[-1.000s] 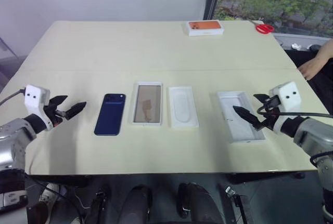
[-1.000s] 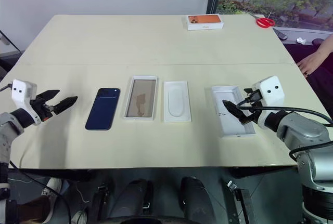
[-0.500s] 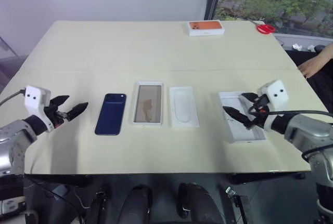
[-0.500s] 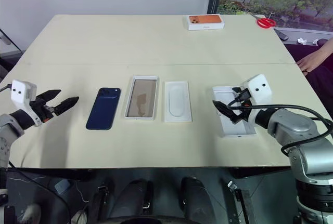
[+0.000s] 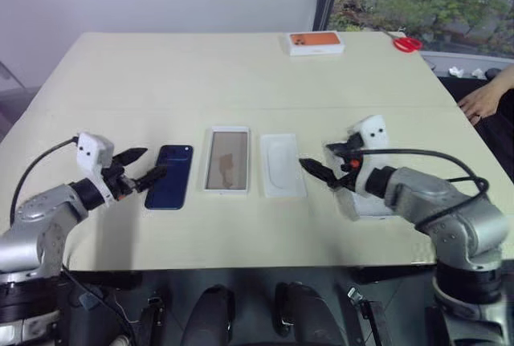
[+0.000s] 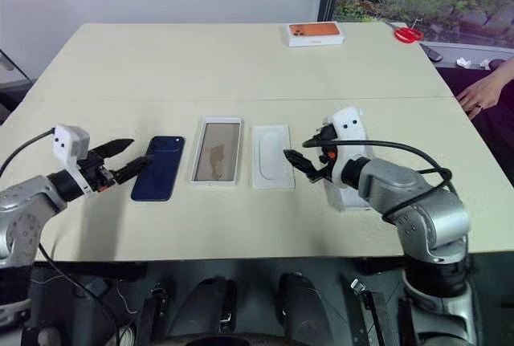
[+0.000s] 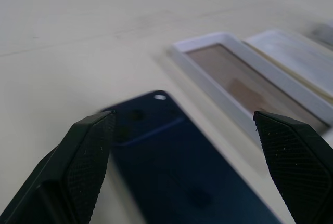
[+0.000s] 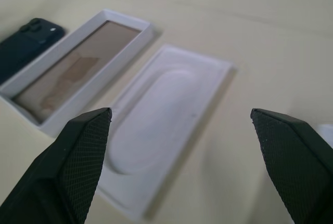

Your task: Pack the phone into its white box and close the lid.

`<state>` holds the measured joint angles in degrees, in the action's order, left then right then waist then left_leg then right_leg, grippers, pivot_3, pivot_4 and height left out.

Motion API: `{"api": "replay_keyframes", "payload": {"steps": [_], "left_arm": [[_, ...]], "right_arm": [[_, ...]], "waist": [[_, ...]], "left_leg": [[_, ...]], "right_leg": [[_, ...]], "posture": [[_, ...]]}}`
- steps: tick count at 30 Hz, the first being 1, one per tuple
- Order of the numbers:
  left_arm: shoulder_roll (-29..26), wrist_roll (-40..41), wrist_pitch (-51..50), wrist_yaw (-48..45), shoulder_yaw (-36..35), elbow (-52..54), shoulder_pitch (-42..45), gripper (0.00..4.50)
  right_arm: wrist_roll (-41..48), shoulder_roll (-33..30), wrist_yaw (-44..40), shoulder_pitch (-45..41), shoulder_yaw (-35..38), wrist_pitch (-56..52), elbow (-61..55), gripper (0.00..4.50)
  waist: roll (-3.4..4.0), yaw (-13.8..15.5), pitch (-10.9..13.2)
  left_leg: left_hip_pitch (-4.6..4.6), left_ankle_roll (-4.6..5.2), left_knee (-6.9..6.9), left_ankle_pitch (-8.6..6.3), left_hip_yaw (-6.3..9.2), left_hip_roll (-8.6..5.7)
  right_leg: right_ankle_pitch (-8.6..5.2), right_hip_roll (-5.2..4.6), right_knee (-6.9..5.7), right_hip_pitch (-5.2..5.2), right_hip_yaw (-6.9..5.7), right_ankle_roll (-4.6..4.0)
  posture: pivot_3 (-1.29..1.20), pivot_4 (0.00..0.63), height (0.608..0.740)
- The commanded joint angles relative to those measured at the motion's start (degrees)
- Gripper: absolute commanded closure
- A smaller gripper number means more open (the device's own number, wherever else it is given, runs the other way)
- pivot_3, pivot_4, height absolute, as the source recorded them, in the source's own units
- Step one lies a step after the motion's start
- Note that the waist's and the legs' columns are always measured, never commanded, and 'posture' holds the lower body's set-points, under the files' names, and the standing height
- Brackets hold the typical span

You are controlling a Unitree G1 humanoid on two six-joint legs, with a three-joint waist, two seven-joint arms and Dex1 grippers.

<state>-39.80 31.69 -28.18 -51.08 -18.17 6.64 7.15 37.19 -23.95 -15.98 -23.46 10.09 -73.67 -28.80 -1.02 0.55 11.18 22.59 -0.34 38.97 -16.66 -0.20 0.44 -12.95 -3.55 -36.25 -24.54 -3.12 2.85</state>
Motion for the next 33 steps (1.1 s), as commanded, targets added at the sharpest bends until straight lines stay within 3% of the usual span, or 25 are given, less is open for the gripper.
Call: {"api": "replay_keyframes", "payload": {"steps": [1,6,18,21,28,33], "left_arm": [[-3.03,1.08,1.2,-5.7,1.85,4.24,-0.84,0.05],[-4.69,1.5,0.86,-10.13,4.45,5.67,-1.12,0.05],[-2.59,0.2,0.93,-8.27,8.58,5.12,1.97,0.05],[-2.67,0.14,1.91,-8.77,7.85,4.47,0.76,0.0],[-2.95,0.26,3.46,-9.0,6.97,3.65,-0.61,0.0],[-2.9,0.25,3.67,-8.55,6.79,3.82,-1.07,0.0]], "right_arm": [[0.89,6.44,5.44,-4.32,5.71,-11.2,2.25,0.0],[-1.16,12.22,9.39,-7.68,10.0,-18.72,4.7,0.0],[-0.05,14.59,12.93,-8.1,11.02,-18.83,8.97,0.0],[0.53,15.18,13.08,-8.12,10.19,-18.83,9.72,0.83],[0.37,16.67,13.35,-7.94,8.7,-18.83,10.75,4.32],[0.57,18.17,13.59,-8.44,9.08,-18.83,10.93,4.42]], "waist": [[0.01,0.01,0.0],[0.11,0.09,0.0],[0.12,-0.65,0.01],[0.12,-1.22,0.01],[0.12,-1.36,0.01],[0.12,-1.34,0.01]], "left_leg": [[0.01,0.0,0.0,0.0,0.0,0.0],[0.06,0.0,-0.01,0.0,-0.01,-0.03],[0.06,0.01,-0.03,0.0,-0.01,-0.04],[0.05,0.02,-0.03,0.0,0.0,-0.01],[0.02,0.02,-0.04,0.0,0.02,0.1],[0.03,0.01,-0.04,0.0,0.02,0.1]], "right_leg": [[-0.02,0.0,0.0,-0.01,0.0,-0.03],[-0.02,-0.02,0.0,-0.05,0.01,-0.04],[0.08,0.11,-0.01,-0.06,0.0,0.15],[0.08,0.16,-0.03,-0.06,0.0,0.15],[0.07,0.3,-0.05,-0.07,0.02,0.14],[0.07,0.29,-0.04,-0.07,0.04,0.14]], "posture": [[0.0,0.15,0.74],[0.0,0.15,0.74],[0.0,0.15,0.74],[0.0,0.15,0.74],[0.0,0.15,0.74],[0.0,0.15,0.74]]}}
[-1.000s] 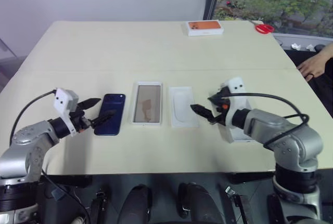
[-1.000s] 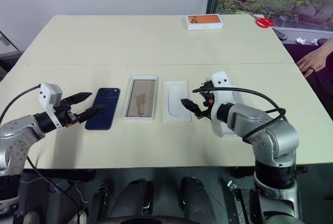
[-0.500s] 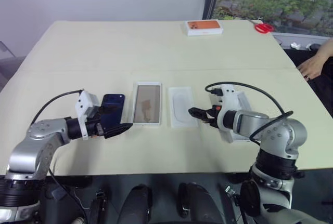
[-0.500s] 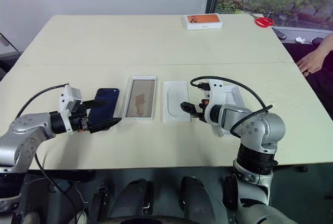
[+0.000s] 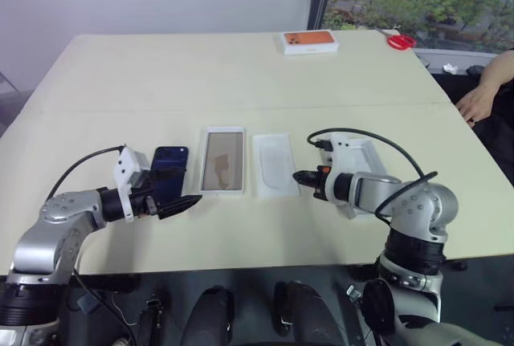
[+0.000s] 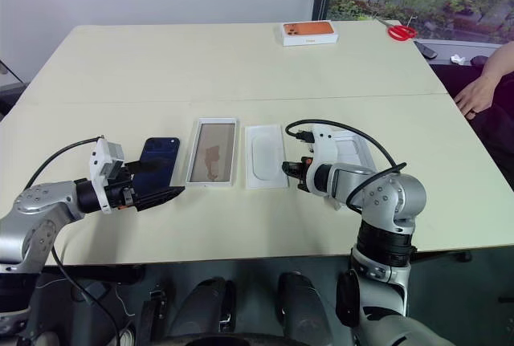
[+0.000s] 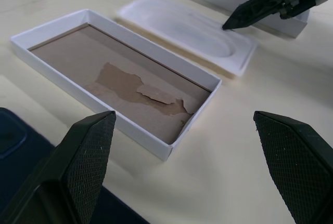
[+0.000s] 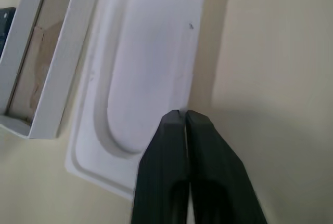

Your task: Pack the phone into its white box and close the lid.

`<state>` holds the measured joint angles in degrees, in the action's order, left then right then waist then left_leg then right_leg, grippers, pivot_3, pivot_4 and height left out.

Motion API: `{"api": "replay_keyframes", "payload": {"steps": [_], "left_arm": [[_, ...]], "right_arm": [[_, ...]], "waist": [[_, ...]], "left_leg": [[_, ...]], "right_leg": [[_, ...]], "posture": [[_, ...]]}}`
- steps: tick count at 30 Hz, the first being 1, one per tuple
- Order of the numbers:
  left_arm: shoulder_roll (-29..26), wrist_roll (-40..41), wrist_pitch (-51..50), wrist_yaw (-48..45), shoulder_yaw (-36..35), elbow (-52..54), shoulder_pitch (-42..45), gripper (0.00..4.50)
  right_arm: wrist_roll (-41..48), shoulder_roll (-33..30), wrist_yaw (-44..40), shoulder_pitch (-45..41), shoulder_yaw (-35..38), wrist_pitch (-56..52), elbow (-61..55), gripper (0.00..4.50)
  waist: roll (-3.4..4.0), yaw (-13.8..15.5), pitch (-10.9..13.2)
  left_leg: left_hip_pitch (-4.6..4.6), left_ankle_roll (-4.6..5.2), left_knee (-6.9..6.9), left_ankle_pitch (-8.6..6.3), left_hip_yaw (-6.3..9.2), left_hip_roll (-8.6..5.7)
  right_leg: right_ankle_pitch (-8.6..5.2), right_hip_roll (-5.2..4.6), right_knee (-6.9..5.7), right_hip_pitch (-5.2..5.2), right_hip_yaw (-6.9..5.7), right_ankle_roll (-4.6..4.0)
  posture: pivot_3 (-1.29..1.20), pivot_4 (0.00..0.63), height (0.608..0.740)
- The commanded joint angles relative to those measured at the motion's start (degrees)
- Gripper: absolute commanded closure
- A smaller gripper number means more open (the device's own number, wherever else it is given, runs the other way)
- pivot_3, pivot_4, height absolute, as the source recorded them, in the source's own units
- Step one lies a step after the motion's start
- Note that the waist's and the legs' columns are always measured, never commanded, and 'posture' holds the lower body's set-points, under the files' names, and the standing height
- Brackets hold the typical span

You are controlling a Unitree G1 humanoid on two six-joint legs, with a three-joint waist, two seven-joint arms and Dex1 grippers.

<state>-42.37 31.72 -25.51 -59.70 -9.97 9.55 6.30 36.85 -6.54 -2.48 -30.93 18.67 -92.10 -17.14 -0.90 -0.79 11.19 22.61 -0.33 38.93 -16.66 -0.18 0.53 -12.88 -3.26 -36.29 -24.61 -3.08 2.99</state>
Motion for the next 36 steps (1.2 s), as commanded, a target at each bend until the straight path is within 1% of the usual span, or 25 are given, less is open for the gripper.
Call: {"api": "replay_keyframes", "payload": {"steps": [1,6,9,12,15,22,26,30,33,36], "left_arm": [[-0.29,0.18,1.02,0.17,-1.35,0.95,-0.21,0.0],[-0.21,0.27,0.21,1.28,-1.17,1.76,0.33,0.0],[-0.33,0.35,-0.09,2.01,-1.34,1.77,0.61,0.0],[-0.17,0.28,-0.37,3.53,-1.92,1.73,0.73,0.0],[0.43,0.13,-0.39,6.06,-2.75,1.24,1.13,0.0],[0.34,0.27,-0.92,9.15,-4.02,1.3,1.59,0.0],[-0.22,0.09,-0.65,9.51,-5.13,-0.08,1.36,0.0],[-0.41,-0.55,1.05,8.24,-5.32,-2.77,1.28,0.0],[-0.25,-0.97,2.27,7.58,-5.17,-4.35,1.33,0.0],[0.05,-1.42,3.4,7.01,-4.96,-5.55,1.22,0.0]], "right_arm": [[0.95,0.9,0.08,-1.06,0.66,-0.4,-0.83,4.42],[2.65,1.13,-0.42,-2.33,2.02,-0.4,-2.75,4.42],[6.9,1.39,-0.46,-4.34,4.82,-0.4,-4.34,4.42],[10.72,2.62,2.02,-5.95,7.33,-0.4,-4.95,4.42],[14.89,5.39,5.85,-6.94,9.42,-0.4,-5.01,4.42],[20.62,13.71,16.11,-8.19,10.61,-0.4,-4.34,4.42],[21.1,21.07,23.28,-8.43,10.8,-0.4,-3.07,4.42],[19.84,25.36,28.54,-8.34,10.07,-0.4,-1.38,4.42],[19.6,27.67,31.3,-8.59,10.64,-0.4,-0.32,4.42],[20.56,28.51,32.51,-8.65,10.33,-0.4,0.35,4.42]], "waist": [[0.0,0.0,0.0],[0.01,-0.01,0.01],[0.02,0.0,0.01],[0.02,0.0,0.01],[0.02,-0.02,0.01],[0.03,-0.07,0.02],[0.04,0.07,0.02],[0.05,-0.14,0.03],[0.05,-0.17,0.03],[0.05,-0.18,0.03]], "left_leg": [[0.0,0.0,0.0,0.0,0.0,0.0],[0.0,0.0,0.0,0.0,0.0,0.01],[0.01,0.0,0.0,0.0,0.0,0.01],[0.01,0.0,-0.01,0.0,0.0,0.01],[0.0,0.0,-0.03,0.0,0.01,0.04],[0.02,0.0,-0.06,0.0,0.01,0.06],[0.03,0.0,-0.07,0.0,0.0,0.05],[0.05,0.0,-0.07,0.0,-0.01,0.02],[0.11,0.0,-0.09,0.0,-0.01,0.02],[0.17,0.0,-0.12,0.0,-0.01,0.04]], "right_leg": [[0.0,0.0,0.0,0.0,0.0,0.0],[0.0,0.0,0.0,0.0,0.0,0.0],[0.0,0.0,0.0,-0.02,0.0,0.0],[0.0,0.0,0.0,-0.02,0.0,0.0],[0.0,0.01,0.0,-0.02,0.0,0.0],[0.01,0.0,0.0,-0.05,0.01,0.0],[0.01,-0.02,0.0,-0.06,0.01,0.0],[0.0,-0.06,0.02,-0.08,0.01,-0.01],[0.0,-0.04,0.02,-0.15,0.01,-0.01],[0.0,-0.01,0.01,-0.24,0.01,-0.01]], "posture": [[0.0,0.15,0.74],[0.0,0.15,0.74],[0.0,0.15,0.74],[0.0,0.15,0.74],[0.0,0.15,0.74],[0.0,0.15,0.74],[0.0,0.15,0.74],[0.0,0.15,0.74],[0.0,0.15,0.74],[0.0,0.15,0.74]]}}
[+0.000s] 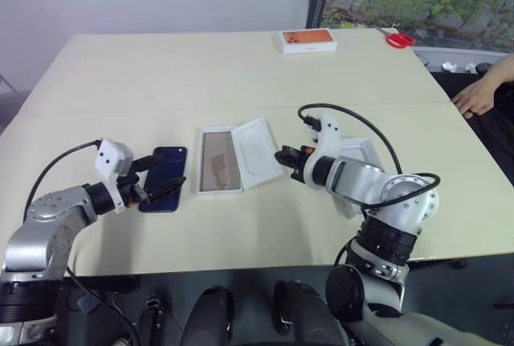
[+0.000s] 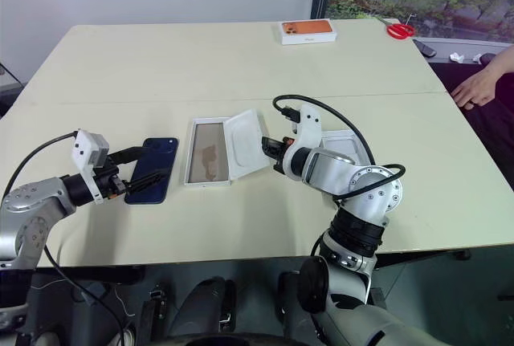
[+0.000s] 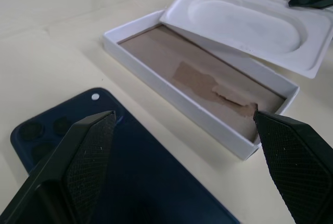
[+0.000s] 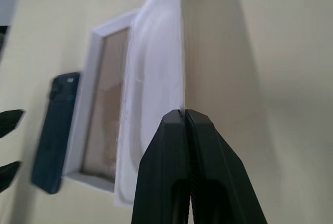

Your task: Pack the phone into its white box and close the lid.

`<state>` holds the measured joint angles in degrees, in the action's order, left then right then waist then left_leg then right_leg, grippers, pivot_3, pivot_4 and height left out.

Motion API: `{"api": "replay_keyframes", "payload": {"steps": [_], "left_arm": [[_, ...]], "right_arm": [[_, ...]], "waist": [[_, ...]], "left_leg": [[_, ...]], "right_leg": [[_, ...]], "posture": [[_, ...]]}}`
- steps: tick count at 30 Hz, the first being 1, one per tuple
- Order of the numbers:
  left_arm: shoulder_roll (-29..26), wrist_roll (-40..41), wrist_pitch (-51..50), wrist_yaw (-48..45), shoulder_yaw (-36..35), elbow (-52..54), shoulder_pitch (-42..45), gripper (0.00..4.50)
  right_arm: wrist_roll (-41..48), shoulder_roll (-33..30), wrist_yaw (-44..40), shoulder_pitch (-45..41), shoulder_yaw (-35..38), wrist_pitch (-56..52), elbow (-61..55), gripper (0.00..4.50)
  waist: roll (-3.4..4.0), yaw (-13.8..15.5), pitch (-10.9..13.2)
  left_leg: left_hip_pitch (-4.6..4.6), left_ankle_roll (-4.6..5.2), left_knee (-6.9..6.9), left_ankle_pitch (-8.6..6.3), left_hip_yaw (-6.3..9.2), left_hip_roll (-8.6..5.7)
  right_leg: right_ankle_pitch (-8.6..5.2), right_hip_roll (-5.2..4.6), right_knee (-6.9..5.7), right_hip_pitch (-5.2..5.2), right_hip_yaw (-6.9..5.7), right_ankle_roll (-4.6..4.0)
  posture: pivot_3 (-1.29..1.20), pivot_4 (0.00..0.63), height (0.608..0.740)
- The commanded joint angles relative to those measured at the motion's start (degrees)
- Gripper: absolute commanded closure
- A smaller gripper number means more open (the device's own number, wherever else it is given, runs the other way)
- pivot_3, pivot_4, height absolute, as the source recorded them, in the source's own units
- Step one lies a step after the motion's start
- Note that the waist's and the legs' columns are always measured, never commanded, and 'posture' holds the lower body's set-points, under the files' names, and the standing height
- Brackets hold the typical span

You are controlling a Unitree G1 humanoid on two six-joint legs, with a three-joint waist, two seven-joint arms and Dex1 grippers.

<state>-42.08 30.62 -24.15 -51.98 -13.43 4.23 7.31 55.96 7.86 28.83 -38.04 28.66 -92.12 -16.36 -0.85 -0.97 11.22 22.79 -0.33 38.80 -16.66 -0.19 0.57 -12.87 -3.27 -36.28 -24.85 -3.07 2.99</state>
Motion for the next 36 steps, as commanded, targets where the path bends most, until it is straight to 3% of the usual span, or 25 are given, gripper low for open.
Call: {"api": "replay_keyframes", "payload": {"steps": [1,22,30,36], "left_arm": [[-0.11,-0.46,2.44,-0.97,-1.45,-0.59,0.07,0.0],[1.29,-1.13,4.52,-2.17,-0.37,-1.48,-0.12,0.0],[1.72,-0.47,2.8,-1.51,-0.36,0.8,-0.59,0.0],[2.32,-1.01,3.48,-2.08,0.43,-0.98,0.58,0.0]], "right_arm": [[1.58,14.35,1.51,-1.62,0.25,-0.37,-0.11,4.42],[12.15,9.84,3.59,-0.3,-3.14,2.16,1.46,4.42],[21.39,-3.13,7.52,1.26,-0.07,7.86,1.96,4.42],[22.64,-7.85,8.7,5.86,-4.22,9.16,1.35,4.42]], "waist": [[0.0,0.0,0.0],[0.0,-0.04,0.0],[-0.01,0.01,-0.01],[-0.01,0.06,-0.01]], "left_leg": [[0.05,0.0,0.0,0.0,0.0,0.0],[0.5,0.01,0.02,0.0,0.0,0.01],[0.51,0.01,0.02,0.0,0.0,0.01],[0.53,0.01,0.04,0.0,-0.02,-0.01]], "right_leg": [[0.0,0.0,0.0,-0.05,0.0,0.0],[0.01,0.02,-0.04,-0.48,0.0,0.01],[0.02,0.02,-0.03,-0.48,0.0,0.02],[0.02,0.0,-0.02,-0.47,0.01,0.02]], "posture": [[0.0,0.15,0.74],[0.0,0.15,0.74],[0.0,0.15,0.74],[0.0,0.15,0.74]]}}
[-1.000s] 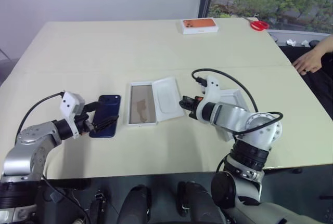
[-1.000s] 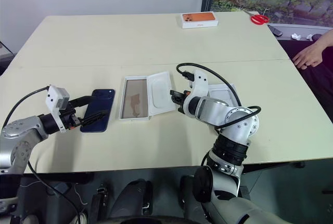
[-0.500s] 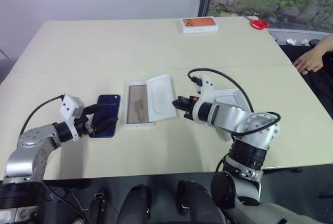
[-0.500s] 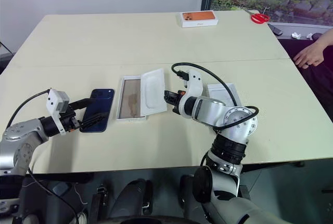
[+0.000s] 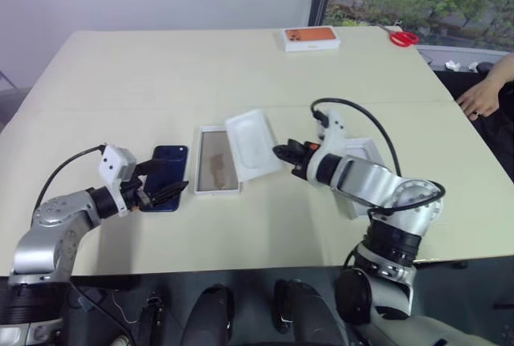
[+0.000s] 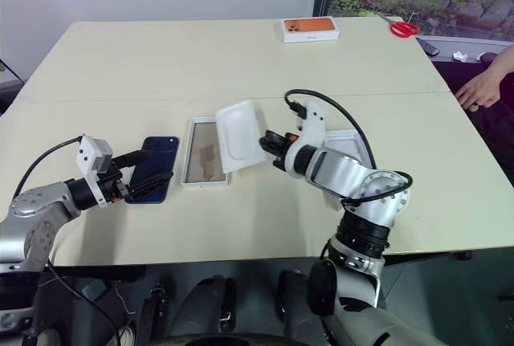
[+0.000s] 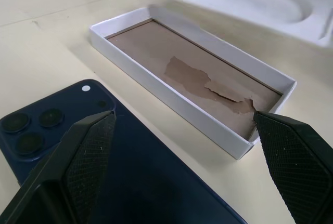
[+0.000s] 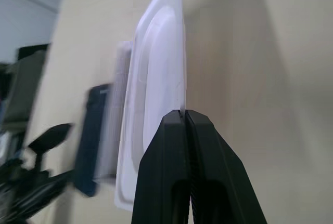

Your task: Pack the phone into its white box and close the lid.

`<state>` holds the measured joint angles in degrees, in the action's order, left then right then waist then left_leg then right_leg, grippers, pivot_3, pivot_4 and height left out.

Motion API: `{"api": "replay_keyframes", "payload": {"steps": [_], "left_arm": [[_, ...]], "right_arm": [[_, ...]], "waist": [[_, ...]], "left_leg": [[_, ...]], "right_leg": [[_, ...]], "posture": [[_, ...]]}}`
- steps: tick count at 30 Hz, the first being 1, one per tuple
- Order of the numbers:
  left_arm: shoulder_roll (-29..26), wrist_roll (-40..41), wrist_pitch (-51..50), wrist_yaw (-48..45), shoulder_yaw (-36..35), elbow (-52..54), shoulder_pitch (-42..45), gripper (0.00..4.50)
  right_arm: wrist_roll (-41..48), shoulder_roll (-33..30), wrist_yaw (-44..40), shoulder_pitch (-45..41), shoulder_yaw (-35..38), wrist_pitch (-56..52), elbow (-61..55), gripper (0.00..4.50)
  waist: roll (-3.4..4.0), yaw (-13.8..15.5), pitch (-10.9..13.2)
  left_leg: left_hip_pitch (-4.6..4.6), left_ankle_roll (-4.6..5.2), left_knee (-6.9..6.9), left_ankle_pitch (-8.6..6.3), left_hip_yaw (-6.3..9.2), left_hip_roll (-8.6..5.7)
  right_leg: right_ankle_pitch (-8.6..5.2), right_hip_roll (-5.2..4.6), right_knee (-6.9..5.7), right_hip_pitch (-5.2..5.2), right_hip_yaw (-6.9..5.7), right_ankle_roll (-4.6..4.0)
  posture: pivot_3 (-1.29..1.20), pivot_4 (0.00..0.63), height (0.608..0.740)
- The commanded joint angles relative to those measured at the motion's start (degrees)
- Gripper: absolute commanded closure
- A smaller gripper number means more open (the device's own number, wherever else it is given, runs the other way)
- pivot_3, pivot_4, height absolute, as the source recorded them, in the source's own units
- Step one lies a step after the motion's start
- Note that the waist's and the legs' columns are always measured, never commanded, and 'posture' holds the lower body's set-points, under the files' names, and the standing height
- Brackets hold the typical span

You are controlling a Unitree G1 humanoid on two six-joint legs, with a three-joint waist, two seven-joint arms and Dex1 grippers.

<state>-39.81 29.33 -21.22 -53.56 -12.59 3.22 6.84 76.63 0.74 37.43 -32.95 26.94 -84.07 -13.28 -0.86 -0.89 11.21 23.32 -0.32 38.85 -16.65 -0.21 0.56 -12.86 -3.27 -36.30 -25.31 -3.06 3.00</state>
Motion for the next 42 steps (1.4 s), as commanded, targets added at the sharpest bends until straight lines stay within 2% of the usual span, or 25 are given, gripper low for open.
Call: {"api": "replay_keyframes", "payload": {"steps": [1,11,23,26,30,33,38,42], "left_arm": [[0.01,0.15,0.94,-0.88,-0.42,-0.79,1.29,0.0],[-0.26,-0.97,5.87,-4.73,-0.88,-7.64,1.62,0.0],[0.23,-1.12,6.05,-5.05,-0.06,-7.51,2.3,0.0],[0.6,-0.98,5.18,-4.57,0.43,-6.48,2.79,0.0],[0.74,-0.99,4.67,-4.38,0.42,-5.87,2.8,0.0],[0.86,-1.11,4.37,-4.29,0.46,-5.51,2.71,0.0],[1.16,-1.08,3.89,-3.88,0.62,-4.84,2.52,0.0],[1.16,-1.03,3.61,-3.6,0.65,-4.32,2.24,0.0]], "right_arm": [[2.48,-1.07,0.29,1.44,-3.08,1.56,-2.0,4.42],[3.68,-7.58,0.94,6.07,-6.56,7.98,-4.28,4.42],[2.09,-14.22,-0.01,8.13,-9.76,14.6,-5.31,4.42],[3.56,-13.21,0.75,7.61,-11.0,15.73,-4.71,4.42],[16.52,-6.34,6.41,5.04,-12.67,23.13,-3.79,4.42],[21.04,-5.53,9.4,4.14,-15.61,26.01,-3.86,4.42],[22.38,-4.78,10.17,3.5,-24.13,26.99,-1.4,4.42],[21.39,-4.58,9.55,2.82,-27.75,27.85,1.17,4.42]], "waist": [[0.0,-0.17,0.0],[0.01,-0.01,0.0],[0.0,0.1,-0.01],[-0.01,0.11,-0.01],[0.0,-0.23,-0.01],[0.0,-0.16,-0.01],[-0.02,0.06,-0.02],[-0.02,-0.01,-0.02]], "left_leg": [[0.0,0.0,0.0,0.0,0.0,0.01],[-0.03,0.0,0.02,0.0,0.0,0.29],[-0.02,0.0,0.05,0.0,-0.01,0.29],[-0.03,0.01,0.06,0.0,-0.01,0.31],[-0.03,0.01,0.07,0.0,-0.02,0.38],[-0.04,0.01,0.07,0.0,-0.02,0.46],[-0.02,0.01,0.13,0.0,-0.06,0.4],[-0.03,0.01,0.16,0.0,-0.15,0.39]], "right_leg": [[0.0,0.01,-0.01,0.0,0.0,0.0],[0.06,0.46,-0.01,-0.02,0.05,-0.11],[0.07,0.46,-0.01,-0.02,0.08,-0.13],[0.08,0.47,-0.01,-0.02,0.09,-0.14],[0.11,0.49,-0.01,-0.03,0.12,-0.17],[0.15,0.55,-0.05,-0.06,0.13,-0.24],[0.15,0.53,-0.03,-0.05,0.15,-0.24],[0.15,0.5,-0.03,-0.05,0.22,-0.25]], "posture": [[0.0,0.15,0.74],[0.0,0.15,0.74],[0.0,0.15,0.74],[0.0,0.15,0.74],[0.0,0.15,0.74],[0.0,0.15,0.74],[0.0,0.15,0.74],[0.0,0.15,0.74]]}}
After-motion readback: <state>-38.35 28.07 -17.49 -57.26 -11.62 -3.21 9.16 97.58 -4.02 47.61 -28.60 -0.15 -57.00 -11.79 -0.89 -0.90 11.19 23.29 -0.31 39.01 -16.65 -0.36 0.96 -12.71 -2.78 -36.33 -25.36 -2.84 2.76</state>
